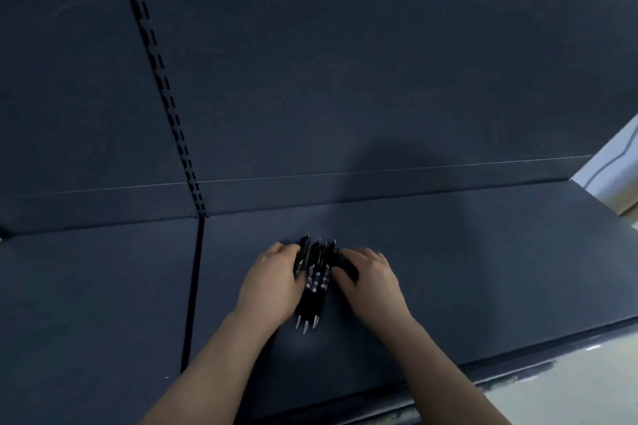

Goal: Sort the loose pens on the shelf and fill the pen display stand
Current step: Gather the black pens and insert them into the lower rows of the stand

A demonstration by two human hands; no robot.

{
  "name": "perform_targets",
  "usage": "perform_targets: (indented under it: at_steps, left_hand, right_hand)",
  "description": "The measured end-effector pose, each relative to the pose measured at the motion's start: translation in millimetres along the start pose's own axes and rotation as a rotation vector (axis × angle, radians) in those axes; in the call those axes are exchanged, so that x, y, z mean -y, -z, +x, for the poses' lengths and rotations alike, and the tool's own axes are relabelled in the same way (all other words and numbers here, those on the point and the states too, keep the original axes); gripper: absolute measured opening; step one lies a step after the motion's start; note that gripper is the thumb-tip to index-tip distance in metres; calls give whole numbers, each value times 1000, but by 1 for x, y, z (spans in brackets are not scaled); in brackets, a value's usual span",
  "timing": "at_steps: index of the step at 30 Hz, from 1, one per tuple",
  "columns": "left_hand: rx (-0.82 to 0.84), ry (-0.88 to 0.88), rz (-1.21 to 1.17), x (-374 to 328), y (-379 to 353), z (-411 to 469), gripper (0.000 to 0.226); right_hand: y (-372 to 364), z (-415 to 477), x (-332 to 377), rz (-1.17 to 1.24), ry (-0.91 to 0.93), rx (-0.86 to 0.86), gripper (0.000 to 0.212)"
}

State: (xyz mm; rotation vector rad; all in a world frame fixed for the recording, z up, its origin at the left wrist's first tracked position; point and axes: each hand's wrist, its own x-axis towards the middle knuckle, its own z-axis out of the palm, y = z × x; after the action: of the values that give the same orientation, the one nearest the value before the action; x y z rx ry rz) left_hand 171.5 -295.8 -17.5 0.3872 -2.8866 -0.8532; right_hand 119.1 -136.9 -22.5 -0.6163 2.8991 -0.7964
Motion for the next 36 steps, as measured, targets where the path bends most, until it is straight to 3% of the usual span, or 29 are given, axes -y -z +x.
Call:
perform_targets:
  at_steps: [6,15,18,22,26,30,36]
  left_hand:
    - [-72,100,-26,-1,-3,-2,26]
    - [-39,207,-1,-9,4,-4,19]
    - [0,245,29,-6,10,-5,16]
    - [27,273,73,3,16,-11,31]
    - [71,274,34,8,18,-22,23]
    - [48,313,-123,13,21,-38,17]
    - [-70,374,-437,22,51,-72,9]
  right_hand:
    - [-4,13,-6,43,97,26,42]
    - [-4,19,-7,87,139,51,39]
    - [-8,19,0,123,110,74,41]
    - [-16,25,18,88,-11,156,46]
    - [-19,35,36,88,-52,212,26]
    - [-17,42,39,64,-40,258,35]
    - [-10,33,48,255,67,273,37]
